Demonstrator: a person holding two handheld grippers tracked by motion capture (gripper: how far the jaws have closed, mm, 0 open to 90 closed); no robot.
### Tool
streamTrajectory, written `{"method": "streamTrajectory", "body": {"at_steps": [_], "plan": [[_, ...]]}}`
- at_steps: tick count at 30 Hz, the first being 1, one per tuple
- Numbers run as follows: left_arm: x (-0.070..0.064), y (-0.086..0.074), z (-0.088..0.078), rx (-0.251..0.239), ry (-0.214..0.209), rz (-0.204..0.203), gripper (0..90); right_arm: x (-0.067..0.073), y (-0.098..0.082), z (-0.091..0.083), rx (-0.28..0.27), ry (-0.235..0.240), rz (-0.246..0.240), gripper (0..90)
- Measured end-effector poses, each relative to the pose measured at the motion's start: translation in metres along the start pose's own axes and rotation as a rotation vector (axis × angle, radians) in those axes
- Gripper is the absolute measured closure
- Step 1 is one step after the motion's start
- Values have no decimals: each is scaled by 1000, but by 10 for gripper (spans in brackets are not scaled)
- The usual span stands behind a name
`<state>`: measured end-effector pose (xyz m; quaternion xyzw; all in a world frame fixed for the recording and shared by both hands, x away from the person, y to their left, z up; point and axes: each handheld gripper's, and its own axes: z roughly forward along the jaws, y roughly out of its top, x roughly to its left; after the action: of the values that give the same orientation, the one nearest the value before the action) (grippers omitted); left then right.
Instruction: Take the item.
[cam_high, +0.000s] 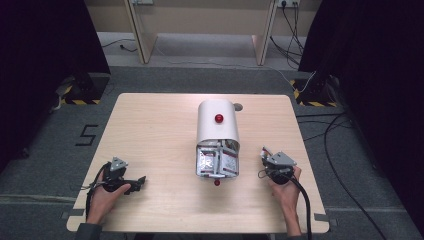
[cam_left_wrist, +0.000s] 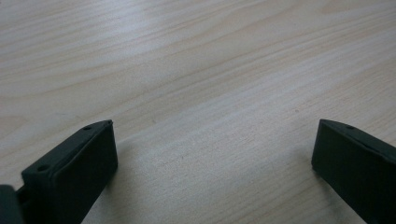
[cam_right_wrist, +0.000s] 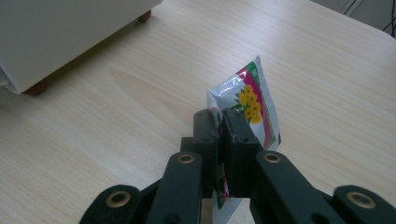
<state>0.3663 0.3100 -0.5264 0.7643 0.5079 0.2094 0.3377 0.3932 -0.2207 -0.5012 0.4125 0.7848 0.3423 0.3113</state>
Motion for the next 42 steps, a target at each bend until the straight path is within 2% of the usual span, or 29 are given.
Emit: {"method": "streamTrajectory", "body": {"at_steps": [13, 27, 35, 42], "plan": [[0, 0, 0, 0, 0, 0, 0, 0, -1, 1, 1, 29, 28, 818], [0, 0, 0, 0, 1, -1, 0, 3, -1, 3, 11, 62, 29, 779], [0, 0, 0, 0, 1, -1, 0, 5, -1, 3, 16, 66, 39, 707], [0, 0, 0, 0, 1, -1, 0, 4, 0, 1, 6, 99, 87, 568]]}}
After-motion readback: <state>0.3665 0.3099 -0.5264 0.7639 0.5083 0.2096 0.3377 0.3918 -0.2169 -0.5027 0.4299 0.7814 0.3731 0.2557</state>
